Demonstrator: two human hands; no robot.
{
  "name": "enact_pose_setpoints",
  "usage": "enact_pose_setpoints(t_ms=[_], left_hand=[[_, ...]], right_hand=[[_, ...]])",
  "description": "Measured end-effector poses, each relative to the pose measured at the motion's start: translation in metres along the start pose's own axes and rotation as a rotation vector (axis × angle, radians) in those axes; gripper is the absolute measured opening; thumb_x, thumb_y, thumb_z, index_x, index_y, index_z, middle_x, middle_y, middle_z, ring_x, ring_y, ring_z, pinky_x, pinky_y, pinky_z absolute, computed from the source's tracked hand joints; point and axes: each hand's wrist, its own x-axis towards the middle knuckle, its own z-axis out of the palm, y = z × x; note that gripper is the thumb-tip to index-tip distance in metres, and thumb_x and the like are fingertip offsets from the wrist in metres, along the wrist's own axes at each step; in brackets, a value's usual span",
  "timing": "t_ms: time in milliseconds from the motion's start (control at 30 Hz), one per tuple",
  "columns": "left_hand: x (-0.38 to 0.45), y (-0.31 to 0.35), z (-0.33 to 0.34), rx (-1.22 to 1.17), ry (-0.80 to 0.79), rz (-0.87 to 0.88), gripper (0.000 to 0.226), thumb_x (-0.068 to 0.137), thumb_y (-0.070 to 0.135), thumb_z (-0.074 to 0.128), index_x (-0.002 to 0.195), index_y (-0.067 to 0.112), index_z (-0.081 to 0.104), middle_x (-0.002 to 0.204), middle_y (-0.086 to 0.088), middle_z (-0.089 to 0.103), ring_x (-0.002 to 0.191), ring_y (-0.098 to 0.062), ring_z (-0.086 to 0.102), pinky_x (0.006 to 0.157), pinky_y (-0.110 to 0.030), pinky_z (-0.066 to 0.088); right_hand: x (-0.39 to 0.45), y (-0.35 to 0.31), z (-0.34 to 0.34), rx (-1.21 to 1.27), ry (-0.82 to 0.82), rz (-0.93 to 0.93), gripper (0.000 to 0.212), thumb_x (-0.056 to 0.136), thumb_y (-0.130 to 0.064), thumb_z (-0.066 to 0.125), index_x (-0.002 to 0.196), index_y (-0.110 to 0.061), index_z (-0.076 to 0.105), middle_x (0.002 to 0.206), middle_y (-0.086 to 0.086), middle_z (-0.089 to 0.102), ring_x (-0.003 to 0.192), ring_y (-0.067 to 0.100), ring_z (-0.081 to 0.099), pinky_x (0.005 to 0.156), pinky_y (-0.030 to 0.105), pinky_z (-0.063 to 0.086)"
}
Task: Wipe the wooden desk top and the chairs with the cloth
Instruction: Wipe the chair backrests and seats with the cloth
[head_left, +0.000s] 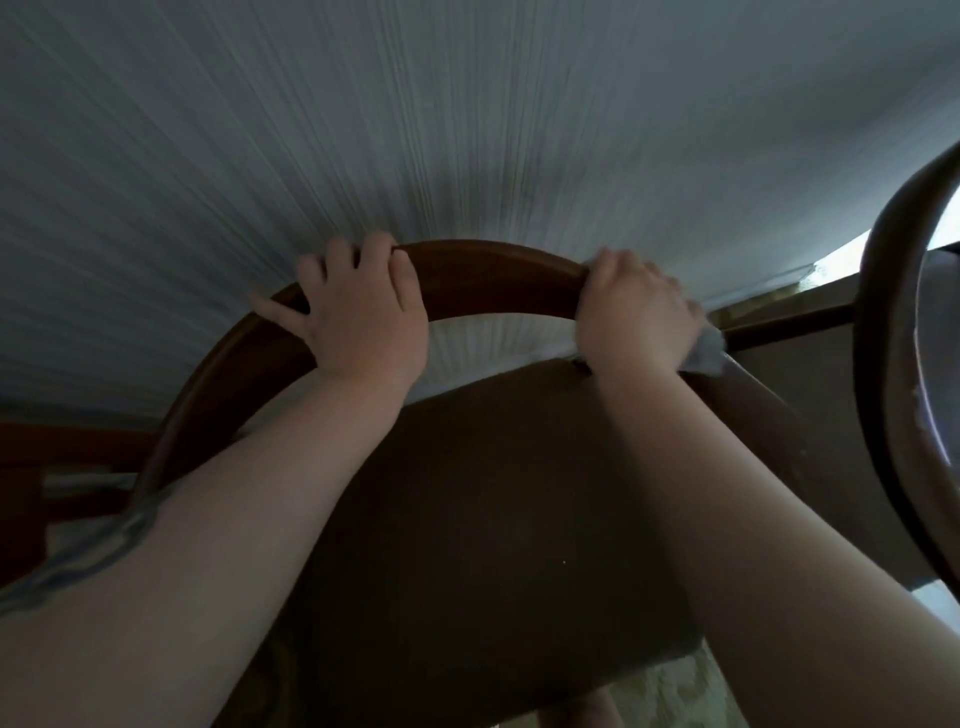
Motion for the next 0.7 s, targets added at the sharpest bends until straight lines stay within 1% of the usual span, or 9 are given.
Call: enact_pose_setpoints(t_ms=[67,133,200,300,367,433,500,600,700], left_hand=[[-0.002,0.012,0.004,-0.012,0.015,-0.031,0.035,0.102,0.036,0.022,0.116,0.029,0.054,0.130,0.000,0.048,0.135,-0.030,0.026,0.105,-0.075,-0.005],[-0.005,0.023,0.009,0.001,0.043,-0.011,0.035,0.101,0.035,0.024,0.118,0.031,0.054,0.133,0.003,0.046,0.136,-0.029,0.025,0.106,-0.073,-0.008],[-0.006,0.035,0.012,0.016,0.050,0.140,0.036,0.101,0.034,0.026,0.123,0.030,0.054,0.135,0.004,0.047,0.136,-0.027,0.027,0.111,-0.066,-0.006],[-0.011,0.068,0.021,0.014,-0.023,0.495,0.041,0.100,0.032,0.025,0.127,0.025,0.055,0.132,0.003,0.053,0.132,-0.023,0.037,0.117,-0.053,0.008],[-0.020,0.093,0.033,-0.003,-0.090,0.671,0.043,0.099,0.033,0.023,0.120,0.022,0.060,0.122,0.001,0.059,0.122,-0.023,0.046,0.114,-0.048,0.019],[-0.027,0.107,0.039,-0.067,-0.089,0.697,0.045,0.096,0.035,0.021,0.102,0.018,0.062,0.101,-0.002,0.064,0.105,-0.024,0.054,0.104,-0.041,0.030],[-0.028,0.109,0.046,-0.090,-0.038,0.702,0.043,0.097,0.034,0.022,0.097,0.015,0.061,0.093,-0.003,0.063,0.096,-0.025,0.054,0.094,-0.038,0.030],[-0.028,0.099,0.051,0.050,-0.015,0.782,0.040,0.100,0.034,0.025,0.110,0.018,0.060,0.105,-0.004,0.060,0.104,-0.027,0.050,0.098,-0.040,0.026],[-0.035,0.105,0.050,0.129,-0.072,0.743,0.045,0.099,0.040,0.021,0.117,0.024,0.059,0.116,-0.004,0.056,0.114,-0.028,0.045,0.105,-0.045,0.022]], right_hand=[[0.002,-0.036,0.009,0.031,-0.014,-0.101,0.030,0.099,-0.030,0.033,0.120,-0.020,0.052,0.106,0.004,0.054,0.105,0.027,0.052,0.089,0.043,0.037],[-0.004,-0.053,0.017,0.101,0.048,-0.275,0.030,0.101,-0.036,0.030,0.113,-0.025,0.055,0.097,-0.004,0.050,0.099,0.021,0.051,0.087,0.037,0.033],[-0.012,-0.032,0.023,0.154,0.151,-0.323,0.031,0.101,-0.038,0.030,0.114,-0.026,0.056,0.102,-0.005,0.056,0.098,0.020,0.052,0.089,0.036,0.033],[-0.030,0.028,0.029,0.220,0.285,-0.049,0.037,0.103,-0.040,0.029,0.126,-0.024,0.052,0.117,-0.001,0.057,0.110,0.021,0.050,0.104,0.039,0.028],[-0.037,0.040,0.033,0.188,0.291,0.082,0.040,0.102,-0.039,0.027,0.128,-0.022,0.053,0.123,0.001,0.056,0.118,0.023,0.047,0.112,0.040,0.022],[-0.033,0.030,0.036,0.223,0.288,0.133,0.042,0.101,-0.038,0.026,0.125,-0.021,0.056,0.123,0.002,0.057,0.121,0.024,0.047,0.115,0.042,0.017],[-0.029,0.032,0.031,0.220,0.281,0.063,0.042,0.101,-0.038,0.027,0.125,-0.021,0.056,0.123,0.002,0.058,0.120,0.024,0.048,0.115,0.042,0.018],[-0.041,0.075,0.026,0.117,0.231,-0.044,0.042,0.103,-0.041,0.029,0.135,-0.022,0.049,0.128,0.001,0.056,0.121,0.022,0.047,0.113,0.039,0.021],[-0.064,0.102,0.023,0.066,0.240,0.175,0.045,0.103,-0.042,0.026,0.141,-0.024,0.041,0.139,0.001,0.047,0.133,0.021,0.036,0.118,0.040,0.012]])
